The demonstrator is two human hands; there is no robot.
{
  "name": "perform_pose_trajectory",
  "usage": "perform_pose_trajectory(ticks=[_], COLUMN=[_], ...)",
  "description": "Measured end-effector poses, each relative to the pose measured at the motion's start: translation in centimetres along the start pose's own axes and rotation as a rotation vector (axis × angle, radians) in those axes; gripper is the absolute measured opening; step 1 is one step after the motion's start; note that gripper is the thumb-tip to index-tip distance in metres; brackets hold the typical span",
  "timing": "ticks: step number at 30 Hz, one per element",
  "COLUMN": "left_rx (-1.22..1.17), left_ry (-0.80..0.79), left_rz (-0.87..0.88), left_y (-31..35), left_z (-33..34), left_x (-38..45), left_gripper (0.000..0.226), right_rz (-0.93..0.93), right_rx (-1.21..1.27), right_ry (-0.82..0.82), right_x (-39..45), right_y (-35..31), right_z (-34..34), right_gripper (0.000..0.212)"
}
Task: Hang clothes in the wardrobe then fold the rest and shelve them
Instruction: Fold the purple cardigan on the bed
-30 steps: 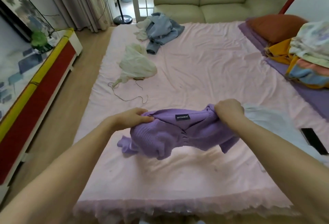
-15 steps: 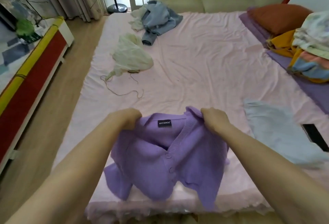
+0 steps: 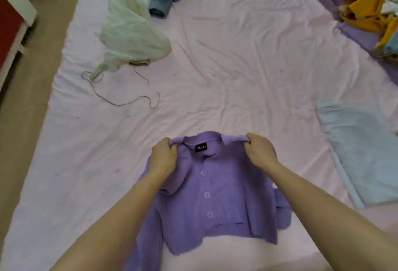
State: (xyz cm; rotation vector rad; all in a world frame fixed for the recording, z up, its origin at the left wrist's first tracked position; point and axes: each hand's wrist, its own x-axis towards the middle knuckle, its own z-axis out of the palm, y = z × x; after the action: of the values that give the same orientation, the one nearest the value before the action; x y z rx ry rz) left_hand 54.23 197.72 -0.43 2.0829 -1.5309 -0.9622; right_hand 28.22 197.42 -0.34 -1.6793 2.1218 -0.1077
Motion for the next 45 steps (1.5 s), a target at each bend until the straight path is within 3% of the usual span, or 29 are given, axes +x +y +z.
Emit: perform_pose_trajectory(ticks=[4, 6, 9, 12, 13, 15, 17, 19, 22, 26, 28, 30, 33, 35, 37, 40, 43, 45], left_rx=[-0.182, -0.231, -0.280, -0.273, -0.212, -0.050, 0.056, 0.111, 0.139, 0.179, 0.230, 0.276, 0.263, 0.128, 0.013, 0.033, 0.275, 0.435], left_ry=[0.025, 0.129, 0.237, 0.217, 0.183, 0.100, -0.014, -0.136, -0.304, -0.456, -0.511, -0.509, -0.475, -0.449, -0.411, -0.357, -0.382, -0.450], left_rz=[0.069, 0.089, 0.127, 0.193, 0.200, 0.173, 0.187, 0.232, 0.287, 0.295, 0.250, 0.212, 0.173, 0.158, 0.130, 0.191, 0.344, 0.416], left_y=[0.7, 1.8, 3.1, 3.4, 3.0, 1.5, 0.8, 0.6, 1.8, 3.9, 4.8, 5.0, 5.8, 6.8, 8.2, 9.8, 9.2, 8.3], left_z=[1.7, 1.8, 2.6, 4.5, 5.4, 7.2, 9.3, 11.2, 14.5, 18.8, 21.1, 22.0, 23.4, 24.2, 24.7, 26.0, 26.4, 26.3], left_x=[4.7, 7.5, 11.0, 12.6, 12.6, 11.5, 9.1, 6.4, 3.0, -1.2, -2.9, -3.7, -3.8, -3.5, -3.3, -3.0, -3.4, -4.4], left_gripper=[0.016, 0.018, 0.014, 0.017, 0.029, 0.051, 0.051, 0.044, 0.036, 0.055, 0.076, 0.087, 0.078, 0.057, 0.052, 0.048, 0.039, 0.045], right_rz=[-0.006, 0.006, 0.010, 0.024, 0.002, -0.078, -0.079, -0.018, 0.095, 0.213, 0.151, 0.092, 0.059, 0.092, 0.187, 0.262, 0.125, 0.101], right_rx=[0.076, 0.135, 0.199, 0.292, 0.344, 0.395, 0.348, 0.206, 0.041, 0.110, 0.082, 0.078, -0.049, -0.207, -0.258, -0.334, -0.206, 0.054], right_ry=[0.081, 0.135, 0.213, 0.240, 0.211, 0.127, 0.060, -0.012, -0.218, -0.431, -0.602, -0.645, -0.447, -0.159, 0.114, 0.352, 0.348, 0.106], right_x=[4.6, 6.9, 10.3, 12.0, 11.9, 10.7, 9.1, 7.3, 4.5, 0.4, -1.2, -1.6, 0.6, 2.8, 5.4, 7.8, 6.2, 3.5], right_y=[-1.1, -1.9, -3.2, -3.8, -3.7, -2.7, 0.2, 3.8, 9.1, 13.7, 16.0, 17.1, 19.3, 20.5, 21.5, 23.0, 23.4, 22.5], right_z=[3.1, 3.4, 3.3, 3.6, 3.8, 4.6, 5.3, 6.1, 6.6, 6.5, 6.9, 7.1, 4.5, 1.4, -1.6, -3.3, -0.5, 2.7], right_gripper=[0.028, 0.032, 0.032, 0.026, 0.025, 0.044, 0.053, 0.047, 0.049, 0.077, 0.074, 0.061, 0.039, 0.026, 0.034, 0.057, 0.054, 0.027])
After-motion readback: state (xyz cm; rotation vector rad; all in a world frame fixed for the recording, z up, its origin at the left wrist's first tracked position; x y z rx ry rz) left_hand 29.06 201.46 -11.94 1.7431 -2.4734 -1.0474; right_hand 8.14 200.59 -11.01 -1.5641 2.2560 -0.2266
